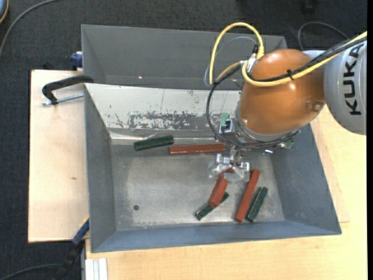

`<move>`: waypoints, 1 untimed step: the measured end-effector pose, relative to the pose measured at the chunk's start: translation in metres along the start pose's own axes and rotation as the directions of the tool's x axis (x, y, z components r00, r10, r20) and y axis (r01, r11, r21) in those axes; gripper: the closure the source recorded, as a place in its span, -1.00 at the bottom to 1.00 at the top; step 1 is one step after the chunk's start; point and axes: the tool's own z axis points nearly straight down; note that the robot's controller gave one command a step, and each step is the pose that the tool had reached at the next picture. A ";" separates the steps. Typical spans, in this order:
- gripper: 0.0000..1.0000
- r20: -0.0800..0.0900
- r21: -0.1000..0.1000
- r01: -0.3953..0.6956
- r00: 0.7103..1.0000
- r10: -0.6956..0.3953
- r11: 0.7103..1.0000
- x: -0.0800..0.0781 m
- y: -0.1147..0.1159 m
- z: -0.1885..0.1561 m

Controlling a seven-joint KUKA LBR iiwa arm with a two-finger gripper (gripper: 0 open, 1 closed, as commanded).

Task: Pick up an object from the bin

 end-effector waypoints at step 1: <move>1.00 -0.001 -0.004 -0.003 1.000 0.003 1.000 -0.024 0.003 -0.046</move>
Offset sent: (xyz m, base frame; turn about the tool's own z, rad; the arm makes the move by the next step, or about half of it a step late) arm 0.0021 0.0206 0.0424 0.0034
